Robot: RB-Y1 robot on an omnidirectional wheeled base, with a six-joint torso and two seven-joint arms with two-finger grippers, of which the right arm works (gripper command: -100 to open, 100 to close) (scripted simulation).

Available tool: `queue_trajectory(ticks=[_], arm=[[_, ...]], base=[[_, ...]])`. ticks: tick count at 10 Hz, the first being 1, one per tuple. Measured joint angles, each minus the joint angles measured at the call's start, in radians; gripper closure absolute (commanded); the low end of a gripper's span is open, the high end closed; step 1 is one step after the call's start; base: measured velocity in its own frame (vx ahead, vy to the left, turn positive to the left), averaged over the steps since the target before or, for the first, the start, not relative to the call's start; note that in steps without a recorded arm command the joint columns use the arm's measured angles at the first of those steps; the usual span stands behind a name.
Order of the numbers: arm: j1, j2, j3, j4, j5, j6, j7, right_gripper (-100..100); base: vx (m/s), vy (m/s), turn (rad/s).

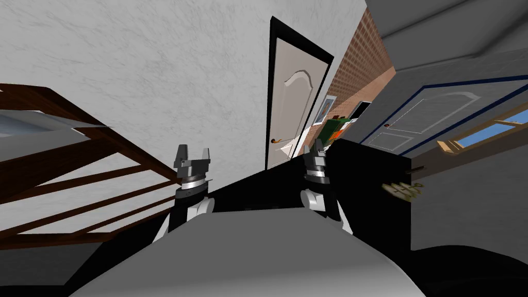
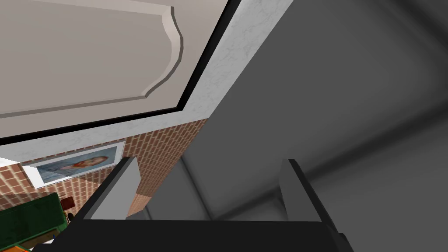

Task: Pull the door open

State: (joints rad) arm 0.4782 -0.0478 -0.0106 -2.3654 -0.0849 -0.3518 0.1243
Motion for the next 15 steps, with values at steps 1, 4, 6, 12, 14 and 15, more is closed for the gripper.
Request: queue_trajectory(ticks=[1,4,6,12,14,15], arm=[[-0.01,-0.003,0.001,0.018,0.001,0.001,-0.002,-100],[-0.03,-0.021,-0.001,0.09,-0.003,-0.019,-0.018,-100],[-0.043,-0.035,-0.001,0.139,-0.006,-0.028,-0.03,-100],[-0.092,-0.067,0.001,0.291,-0.009,-0.062,-0.058,-100],[-0.106,-0.078,0.002,0.342,-0.01,-0.076,-0.07,-100],[-0.121,-0.083,0.003,0.376,-0.01,-0.081,-0.074,-100]], base=[[0.082,-0.044,0.106],[0.074,-0.035,0.089],[0.096,-0.052,0.099],[0.057,-0.039,0.083],[0.051,-0.046,0.085],[0.079,-0.061,0.163]])
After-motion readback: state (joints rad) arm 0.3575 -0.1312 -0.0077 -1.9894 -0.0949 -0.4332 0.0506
